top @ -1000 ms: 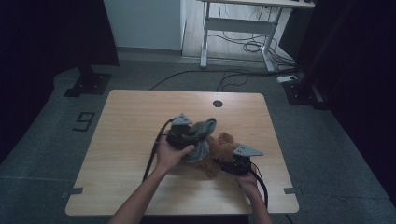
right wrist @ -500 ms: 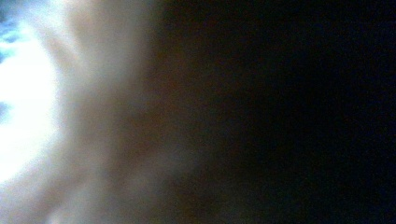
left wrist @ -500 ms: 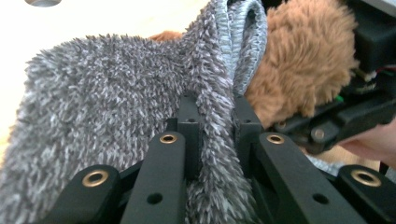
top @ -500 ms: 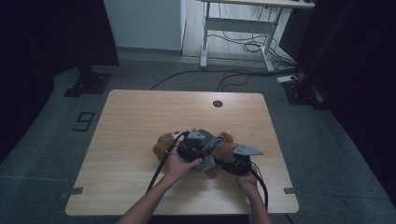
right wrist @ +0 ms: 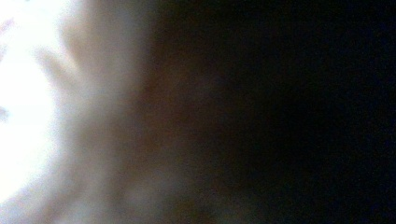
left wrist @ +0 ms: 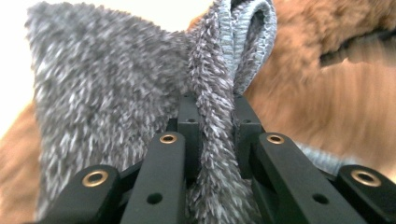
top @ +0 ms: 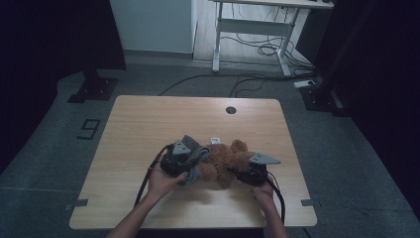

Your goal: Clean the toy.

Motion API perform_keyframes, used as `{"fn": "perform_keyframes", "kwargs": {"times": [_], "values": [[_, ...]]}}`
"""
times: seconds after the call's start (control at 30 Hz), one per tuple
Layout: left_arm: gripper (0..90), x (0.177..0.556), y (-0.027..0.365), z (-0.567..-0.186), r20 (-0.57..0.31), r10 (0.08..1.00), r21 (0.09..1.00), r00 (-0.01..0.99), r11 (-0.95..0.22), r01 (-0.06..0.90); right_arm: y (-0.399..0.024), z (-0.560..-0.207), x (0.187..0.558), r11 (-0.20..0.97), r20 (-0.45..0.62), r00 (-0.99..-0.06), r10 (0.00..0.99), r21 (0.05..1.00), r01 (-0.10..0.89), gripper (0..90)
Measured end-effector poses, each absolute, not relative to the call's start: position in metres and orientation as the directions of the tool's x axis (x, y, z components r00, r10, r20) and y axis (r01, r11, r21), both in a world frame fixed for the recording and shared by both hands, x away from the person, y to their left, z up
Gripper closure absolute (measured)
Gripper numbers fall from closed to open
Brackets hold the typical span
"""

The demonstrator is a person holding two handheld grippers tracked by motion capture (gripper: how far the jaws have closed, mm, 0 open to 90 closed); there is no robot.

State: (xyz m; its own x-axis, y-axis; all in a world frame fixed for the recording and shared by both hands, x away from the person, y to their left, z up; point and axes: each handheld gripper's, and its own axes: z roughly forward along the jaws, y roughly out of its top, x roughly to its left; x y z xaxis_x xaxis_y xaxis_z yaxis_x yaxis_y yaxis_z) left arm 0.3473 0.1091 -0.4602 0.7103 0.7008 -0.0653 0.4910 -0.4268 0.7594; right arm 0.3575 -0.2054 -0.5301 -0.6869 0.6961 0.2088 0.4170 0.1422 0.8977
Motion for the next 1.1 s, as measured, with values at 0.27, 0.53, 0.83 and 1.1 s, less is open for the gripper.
{"fn": "perform_keyframes", "kwargs": {"times": [0.27, 0.53, 0.83, 1.1], "values": [[77.5, 0.331, 0.136, -0.451, -0.021, 0.725, 0.777, 0.688, -0.422, 0.468, -0.206, -0.531, 0.358, 0.129, 0.219, -0.679, 0.700, 0.897, 0.423, 59.7], [77.5, 0.338, 0.163, -0.456, -0.066, 0.769, 0.788, 0.636, -0.351, 0.506, -0.206, -0.532, 0.358, 0.129, 0.218, -0.686, 0.694, 0.900, 0.417, 59.9], [78.1, 0.339, 0.115, -0.420, -0.075, 0.692, 0.844, 0.718, -0.339, 0.415, -0.207, -0.532, 0.358, 0.133, 0.210, -0.689, 0.694, 0.903, 0.408, 60.1], [78.0, 0.374, 0.009, -0.393, -0.078, 0.588, 0.824, 0.805, -0.416, 0.384, -0.206, -0.531, 0.357, 0.139, 0.205, -0.690, 0.694, 0.902, 0.408, 60.3]]}}
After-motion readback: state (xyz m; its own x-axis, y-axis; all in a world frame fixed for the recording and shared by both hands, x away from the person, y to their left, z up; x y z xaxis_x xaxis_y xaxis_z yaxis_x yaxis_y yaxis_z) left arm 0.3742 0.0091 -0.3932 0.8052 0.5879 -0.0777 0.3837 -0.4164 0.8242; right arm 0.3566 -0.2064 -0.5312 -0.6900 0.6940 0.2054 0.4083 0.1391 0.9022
